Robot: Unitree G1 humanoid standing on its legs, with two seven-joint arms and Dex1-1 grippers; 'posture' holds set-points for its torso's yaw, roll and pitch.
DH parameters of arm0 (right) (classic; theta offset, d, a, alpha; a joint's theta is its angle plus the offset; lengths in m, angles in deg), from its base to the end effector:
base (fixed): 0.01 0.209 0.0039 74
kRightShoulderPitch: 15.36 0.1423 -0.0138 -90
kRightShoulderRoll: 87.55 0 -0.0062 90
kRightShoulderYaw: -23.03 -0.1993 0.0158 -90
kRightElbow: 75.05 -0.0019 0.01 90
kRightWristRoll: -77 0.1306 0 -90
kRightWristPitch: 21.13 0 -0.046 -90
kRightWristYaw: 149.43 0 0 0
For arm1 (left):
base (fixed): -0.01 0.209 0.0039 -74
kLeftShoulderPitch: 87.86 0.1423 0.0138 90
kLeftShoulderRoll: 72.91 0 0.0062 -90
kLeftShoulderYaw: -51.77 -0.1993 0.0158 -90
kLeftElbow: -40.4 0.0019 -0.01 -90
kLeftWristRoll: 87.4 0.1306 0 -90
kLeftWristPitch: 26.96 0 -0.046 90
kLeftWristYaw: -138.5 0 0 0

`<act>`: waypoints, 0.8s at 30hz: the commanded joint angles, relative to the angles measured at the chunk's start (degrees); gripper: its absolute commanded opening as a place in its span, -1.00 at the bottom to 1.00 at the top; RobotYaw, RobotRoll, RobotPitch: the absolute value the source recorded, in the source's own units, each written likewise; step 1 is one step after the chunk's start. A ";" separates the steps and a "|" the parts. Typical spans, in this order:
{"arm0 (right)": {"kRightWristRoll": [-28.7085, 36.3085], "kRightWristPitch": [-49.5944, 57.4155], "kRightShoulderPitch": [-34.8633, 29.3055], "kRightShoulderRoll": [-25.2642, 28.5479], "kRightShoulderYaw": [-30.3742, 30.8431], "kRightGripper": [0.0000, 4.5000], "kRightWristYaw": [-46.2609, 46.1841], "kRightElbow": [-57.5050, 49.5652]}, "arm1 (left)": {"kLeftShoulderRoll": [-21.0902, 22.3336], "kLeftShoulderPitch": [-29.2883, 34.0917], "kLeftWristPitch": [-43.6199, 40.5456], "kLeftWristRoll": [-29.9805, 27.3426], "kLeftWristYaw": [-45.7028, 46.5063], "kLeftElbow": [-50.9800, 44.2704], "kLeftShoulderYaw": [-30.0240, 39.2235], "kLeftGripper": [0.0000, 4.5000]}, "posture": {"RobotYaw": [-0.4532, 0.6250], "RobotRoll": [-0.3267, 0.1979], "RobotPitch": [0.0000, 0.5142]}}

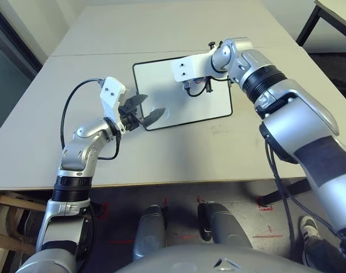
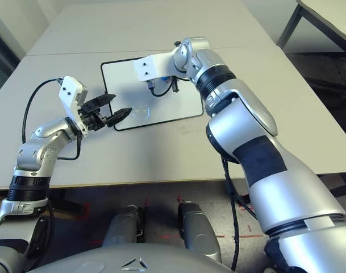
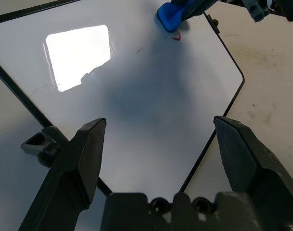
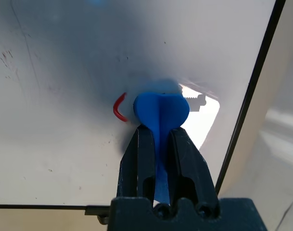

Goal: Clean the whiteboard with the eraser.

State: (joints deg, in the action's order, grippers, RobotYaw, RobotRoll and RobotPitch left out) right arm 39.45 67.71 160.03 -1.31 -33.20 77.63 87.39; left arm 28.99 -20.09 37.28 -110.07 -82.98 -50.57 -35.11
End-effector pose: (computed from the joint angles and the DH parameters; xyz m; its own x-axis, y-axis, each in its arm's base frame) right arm 0.3885 -0.0827 0.2535 0.7117 0.2527 -0.6554 -0.6376 -0.1591 -0.7537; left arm 0.2659 0.2308 0.1263 0.7283 -0.6801 -0.0843 0.6845 0.7277 0.0432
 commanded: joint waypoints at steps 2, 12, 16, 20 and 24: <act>-1.46 0.87 0.12 2.21 0.78 -0.94 -1.40 1.87 | -0.40 -0.36 0.37 0.80 0.11 0.21 -0.78 1.00 | -0.19 0.25 -0.69; -0.94 0.89 0.68 2.50 0.24 -0.94 -1.95 2.28 | -0.45 -0.36 0.28 0.80 -0.09 0.21 -0.75 1.00 | -0.20 0.25 -0.68; -0.33 0.03 -0.09 0.91 0.12 -0.94 -0.81 1.48 | -0.40 -0.19 0.05 0.75 -0.01 -0.04 -0.76 1.00 | -0.20 0.25 -0.67; -0.28 -0.04 -0.01 0.04 0.10 -0.94 -0.52 1.38 | -0.47 -0.11 0.03 0.76 0.08 -0.05 -0.79 1.00 | -0.19 0.25 -0.65; -0.38 -0.78 -0.54 -0.70 0.40 -0.94 0.52 0.82 | -0.50 0.04 0.08 0.74 0.17 -0.10 -0.73 1.00 | -0.18 0.25 -0.65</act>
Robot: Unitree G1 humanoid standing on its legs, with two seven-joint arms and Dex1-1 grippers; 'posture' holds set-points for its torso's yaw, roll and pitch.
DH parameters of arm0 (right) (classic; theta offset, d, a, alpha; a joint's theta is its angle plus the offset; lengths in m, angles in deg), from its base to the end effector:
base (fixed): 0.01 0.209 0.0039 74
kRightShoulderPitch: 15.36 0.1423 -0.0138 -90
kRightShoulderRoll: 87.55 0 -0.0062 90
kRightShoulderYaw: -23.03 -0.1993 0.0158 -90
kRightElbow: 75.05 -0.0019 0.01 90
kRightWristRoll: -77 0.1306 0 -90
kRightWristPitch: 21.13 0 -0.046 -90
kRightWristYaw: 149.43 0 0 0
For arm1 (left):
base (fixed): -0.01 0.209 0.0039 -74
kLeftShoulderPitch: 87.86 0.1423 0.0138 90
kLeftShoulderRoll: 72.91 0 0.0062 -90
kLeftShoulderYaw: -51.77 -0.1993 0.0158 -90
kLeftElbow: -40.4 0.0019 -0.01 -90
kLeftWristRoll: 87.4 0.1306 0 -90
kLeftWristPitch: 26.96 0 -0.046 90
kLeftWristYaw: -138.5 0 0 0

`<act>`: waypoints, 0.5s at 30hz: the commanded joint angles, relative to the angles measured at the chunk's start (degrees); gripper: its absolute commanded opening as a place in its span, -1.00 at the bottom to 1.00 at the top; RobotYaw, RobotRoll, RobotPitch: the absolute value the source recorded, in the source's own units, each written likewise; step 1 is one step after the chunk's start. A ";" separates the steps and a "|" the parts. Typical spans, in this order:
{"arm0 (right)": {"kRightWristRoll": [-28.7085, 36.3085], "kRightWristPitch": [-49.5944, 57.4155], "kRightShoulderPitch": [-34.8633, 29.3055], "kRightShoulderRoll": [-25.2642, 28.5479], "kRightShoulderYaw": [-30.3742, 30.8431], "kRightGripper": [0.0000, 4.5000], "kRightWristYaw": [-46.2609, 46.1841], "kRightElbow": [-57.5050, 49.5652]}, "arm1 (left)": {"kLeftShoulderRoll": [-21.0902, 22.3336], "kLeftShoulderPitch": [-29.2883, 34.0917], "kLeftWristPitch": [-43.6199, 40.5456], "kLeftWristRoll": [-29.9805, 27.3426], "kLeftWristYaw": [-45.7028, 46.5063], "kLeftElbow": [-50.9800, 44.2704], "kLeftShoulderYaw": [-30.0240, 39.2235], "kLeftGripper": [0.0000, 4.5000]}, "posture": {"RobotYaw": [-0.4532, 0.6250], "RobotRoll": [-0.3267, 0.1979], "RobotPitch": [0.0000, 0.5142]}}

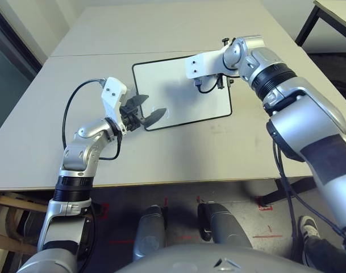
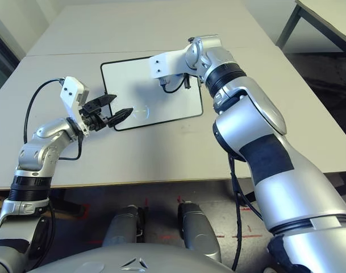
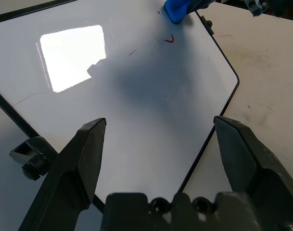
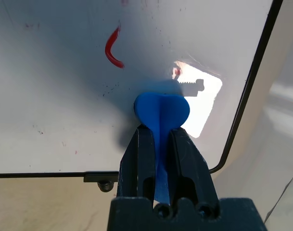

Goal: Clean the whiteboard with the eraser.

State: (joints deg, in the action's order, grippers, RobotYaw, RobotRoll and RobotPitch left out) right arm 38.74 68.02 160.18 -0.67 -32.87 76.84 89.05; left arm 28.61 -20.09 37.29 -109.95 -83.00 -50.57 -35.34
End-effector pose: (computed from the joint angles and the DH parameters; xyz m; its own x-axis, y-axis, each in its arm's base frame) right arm 0.3901 -0.0902 0.2520 0.7228 0.2138 -0.6571 -0.6411 -0.1472 -0.7532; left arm 0.2661 0.2289 0.1252 0.7245 -0.6841 -0.0840 0.6884 0.7242 0.0397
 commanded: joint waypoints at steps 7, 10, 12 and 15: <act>0.04 -1.82 -1.97 -2.68 0.59 -0.94 2.36 -1.97 | -0.20 0.19 0.11 0.57 0.37 -0.16 -0.34 1.00 | -0.17 0.25 -0.65; -0.05 -2.04 -2.55 -3.30 0.81 -0.94 2.72 -2.60 | -0.21 0.28 0.12 0.54 0.46 -0.28 -0.25 1.00 | -0.16 0.25 -0.65; -0.16 -2.22 -3.00 -3.77 1.02 -0.94 2.97 -3.04 | -0.16 0.43 0.17 0.51 0.47 -0.35 -0.15 1.00 | -0.15 0.25 -0.66; -0.27 -2.39 -3.87 -4.30 1.40 -0.95 3.67 -3.80 | -0.08 0.61 0.17 0.46 0.59 -0.50 -0.07 1.00 | -0.15 0.25 -0.65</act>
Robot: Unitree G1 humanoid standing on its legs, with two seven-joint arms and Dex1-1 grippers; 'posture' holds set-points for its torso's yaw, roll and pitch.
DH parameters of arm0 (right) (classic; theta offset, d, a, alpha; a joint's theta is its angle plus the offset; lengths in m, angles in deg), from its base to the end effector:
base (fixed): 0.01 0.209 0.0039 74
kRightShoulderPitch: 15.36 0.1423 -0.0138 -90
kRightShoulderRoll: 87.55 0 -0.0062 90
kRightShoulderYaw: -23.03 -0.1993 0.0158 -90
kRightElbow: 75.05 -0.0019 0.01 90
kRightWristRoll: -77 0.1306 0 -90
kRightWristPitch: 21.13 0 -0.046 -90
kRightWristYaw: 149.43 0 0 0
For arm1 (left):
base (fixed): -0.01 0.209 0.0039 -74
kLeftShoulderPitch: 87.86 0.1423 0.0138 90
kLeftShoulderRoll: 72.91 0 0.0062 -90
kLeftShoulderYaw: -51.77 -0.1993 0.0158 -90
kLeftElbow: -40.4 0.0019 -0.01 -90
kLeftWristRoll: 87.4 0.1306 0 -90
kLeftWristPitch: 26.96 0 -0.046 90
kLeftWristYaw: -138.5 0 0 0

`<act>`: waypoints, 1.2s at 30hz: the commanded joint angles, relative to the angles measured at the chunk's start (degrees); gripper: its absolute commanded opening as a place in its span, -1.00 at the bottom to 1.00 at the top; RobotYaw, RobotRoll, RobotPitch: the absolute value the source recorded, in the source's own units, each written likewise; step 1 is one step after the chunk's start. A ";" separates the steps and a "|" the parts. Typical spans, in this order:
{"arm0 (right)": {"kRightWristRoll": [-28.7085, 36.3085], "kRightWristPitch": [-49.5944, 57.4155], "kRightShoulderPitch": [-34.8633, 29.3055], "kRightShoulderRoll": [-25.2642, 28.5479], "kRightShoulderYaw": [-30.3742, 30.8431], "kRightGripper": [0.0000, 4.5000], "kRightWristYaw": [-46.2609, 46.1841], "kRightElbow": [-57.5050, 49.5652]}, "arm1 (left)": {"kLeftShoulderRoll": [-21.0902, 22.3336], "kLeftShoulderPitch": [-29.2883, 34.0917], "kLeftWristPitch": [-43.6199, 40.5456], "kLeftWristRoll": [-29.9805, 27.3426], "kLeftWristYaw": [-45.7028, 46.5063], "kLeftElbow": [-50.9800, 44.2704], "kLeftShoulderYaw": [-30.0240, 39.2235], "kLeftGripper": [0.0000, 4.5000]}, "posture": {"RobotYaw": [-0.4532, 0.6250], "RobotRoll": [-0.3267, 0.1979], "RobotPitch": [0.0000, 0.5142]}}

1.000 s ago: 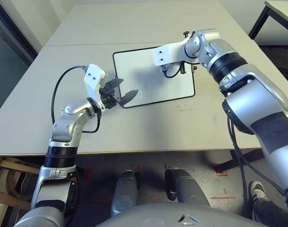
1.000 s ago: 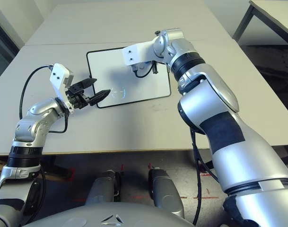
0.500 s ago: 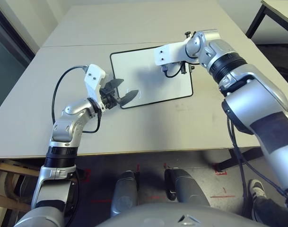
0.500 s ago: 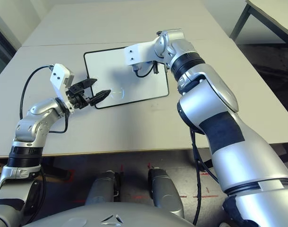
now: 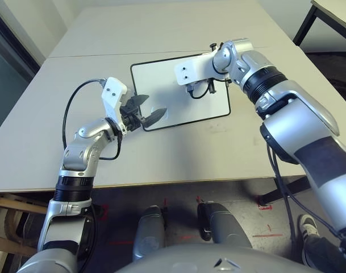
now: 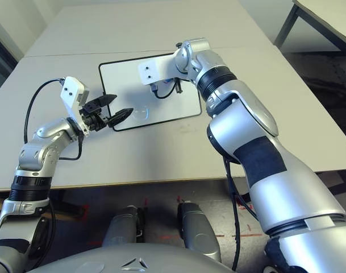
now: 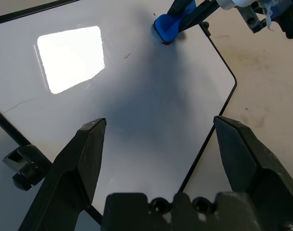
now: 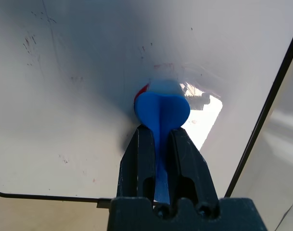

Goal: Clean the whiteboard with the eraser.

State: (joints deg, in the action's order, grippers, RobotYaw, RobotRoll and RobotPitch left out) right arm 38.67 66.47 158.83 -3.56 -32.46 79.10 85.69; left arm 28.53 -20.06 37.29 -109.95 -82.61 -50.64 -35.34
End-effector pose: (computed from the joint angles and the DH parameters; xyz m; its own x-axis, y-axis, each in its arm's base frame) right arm 0.3849 -0.0658 0.2449 0.6710 0.2866 -0.6838 -0.6448 -0.2298 -0.7290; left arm 0.2660 0.2285 0.1251 0.7286 -0.6799 -0.0827 0.6841 0.7283 0.0397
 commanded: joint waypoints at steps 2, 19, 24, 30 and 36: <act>-0.46 -0.78 -3.03 -1.40 1.33 -0.95 1.43 -0.76 | 0.03 0.66 0.12 0.42 0.28 -0.55 -0.03 1.00 | -0.15 0.25 -0.65; -2.30 0.28 -2.95 2.61 1.74 -0.95 -1.66 1.55 | 0.24 0.61 0.15 0.37 0.06 -0.58 -0.10 1.00 | -0.16 0.25 -0.67; -2.60 0.29 -2.18 4.25 1.85 -0.95 -2.46 2.34 | 0.21 0.14 0.22 0.46 -0.14 -0.12 -0.30 1.00 | -0.17 0.25 -0.67; -2.59 0.63 -1.25 5.41 1.76 -0.95 -3.55 3.29 | 0.14 -0.02 0.31 0.51 -0.20 0.06 -0.36 1.00 | -0.18 0.25 -0.67; -2.10 1.42 0.10 5.37 1.11 -0.95 -4.65 3.97 | 0.11 0.02 0.24 0.50 -0.10 -0.03 -0.32 1.00 | -0.17 0.25 -0.67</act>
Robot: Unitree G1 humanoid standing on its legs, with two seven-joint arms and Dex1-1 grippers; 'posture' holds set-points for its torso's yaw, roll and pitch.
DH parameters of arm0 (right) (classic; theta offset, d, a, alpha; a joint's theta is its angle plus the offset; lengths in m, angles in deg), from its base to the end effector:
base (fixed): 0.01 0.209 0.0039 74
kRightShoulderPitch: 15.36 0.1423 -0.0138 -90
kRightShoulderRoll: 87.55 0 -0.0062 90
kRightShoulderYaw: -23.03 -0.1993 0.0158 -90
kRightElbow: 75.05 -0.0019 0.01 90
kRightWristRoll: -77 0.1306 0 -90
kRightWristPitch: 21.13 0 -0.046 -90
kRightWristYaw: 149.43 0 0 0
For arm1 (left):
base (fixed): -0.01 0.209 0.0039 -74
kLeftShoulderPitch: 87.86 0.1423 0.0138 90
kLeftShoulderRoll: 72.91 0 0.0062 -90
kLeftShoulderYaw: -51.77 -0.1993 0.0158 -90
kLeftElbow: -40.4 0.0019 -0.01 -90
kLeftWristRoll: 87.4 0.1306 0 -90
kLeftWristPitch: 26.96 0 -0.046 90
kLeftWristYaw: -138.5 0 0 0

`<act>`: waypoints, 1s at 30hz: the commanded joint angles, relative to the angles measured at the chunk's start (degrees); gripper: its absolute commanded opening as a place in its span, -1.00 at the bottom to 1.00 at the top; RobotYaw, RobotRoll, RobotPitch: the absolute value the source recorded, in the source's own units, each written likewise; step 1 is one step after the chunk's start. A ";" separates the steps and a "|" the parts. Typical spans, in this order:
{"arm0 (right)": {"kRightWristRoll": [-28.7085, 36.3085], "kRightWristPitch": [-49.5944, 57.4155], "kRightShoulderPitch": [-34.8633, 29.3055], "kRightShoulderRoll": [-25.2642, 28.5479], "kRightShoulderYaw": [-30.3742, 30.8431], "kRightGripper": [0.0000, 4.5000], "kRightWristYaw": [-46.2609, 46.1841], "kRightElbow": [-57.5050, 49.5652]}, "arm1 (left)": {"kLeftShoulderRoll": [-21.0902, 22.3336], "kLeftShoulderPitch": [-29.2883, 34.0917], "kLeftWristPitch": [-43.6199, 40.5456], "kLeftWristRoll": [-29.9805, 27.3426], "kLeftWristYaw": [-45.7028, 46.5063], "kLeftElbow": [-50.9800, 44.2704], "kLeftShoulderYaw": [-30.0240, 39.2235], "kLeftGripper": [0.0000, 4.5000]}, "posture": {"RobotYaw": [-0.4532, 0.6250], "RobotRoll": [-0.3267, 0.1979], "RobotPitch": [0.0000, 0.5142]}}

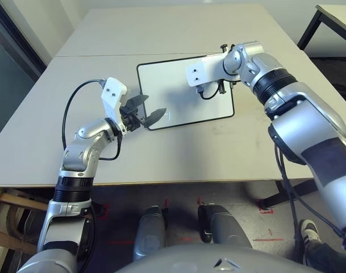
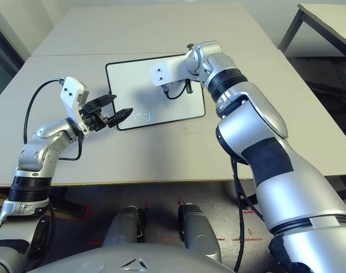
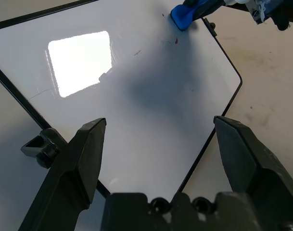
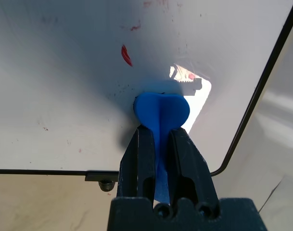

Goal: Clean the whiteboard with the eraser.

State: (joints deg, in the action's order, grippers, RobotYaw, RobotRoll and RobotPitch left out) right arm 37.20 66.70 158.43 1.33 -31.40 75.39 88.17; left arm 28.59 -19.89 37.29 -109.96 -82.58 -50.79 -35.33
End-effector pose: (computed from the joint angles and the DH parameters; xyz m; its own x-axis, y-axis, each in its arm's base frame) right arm 0.3909 -0.1019 0.2447 0.7381 0.1769 -0.6511 -0.6261 -0.1799 -0.7587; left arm 0.2654 0.2288 0.1249 0.7291 -0.6793 -0.0836 0.6836 0.7287 0.0403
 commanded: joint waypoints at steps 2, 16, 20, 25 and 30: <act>-0.25 0.68 0.34 -0.12 -0.05 -0.95 -0.03 1.25 | 0.04 -0.15 0.25 0.52 -0.09 0.14 -0.30 1.00 | -0.17 0.25 -0.67; 0.45 -1.34 -4.67 -3.99 0.51 -0.95 6.82 -4.79 | 0.04 0.16 0.00 0.44 0.09 -0.18 -0.23 1.00 | -0.17 0.25 -0.65; 0.55 -0.81 -4.78 -5.25 0.21 -0.95 6.28 -5.52 | -0.01 0.10 0.04 0.49 0.16 -0.13 -0.24 1.00 | -0.16 0.25 -0.65; 0.52 -0.61 -4.58 -6.51 0.16 -0.95 5.66 -5.57 | -0.01 0.26 0.15 0.51 0.30 -0.15 -0.11 1.00 | -0.14 0.25 -0.66; 0.46 -0.71 -3.90 -6.99 0.02 -0.95 4.93 -5.15 | -0.07 0.31 0.23 0.52 0.45 -0.14 -0.05 1.00 | -0.14 0.25 -0.66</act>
State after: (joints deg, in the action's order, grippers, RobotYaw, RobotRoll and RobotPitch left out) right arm 37.23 66.36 155.71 -4.07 -31.65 80.78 82.35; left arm 28.59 -19.89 37.29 -109.95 -82.42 -50.79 -35.32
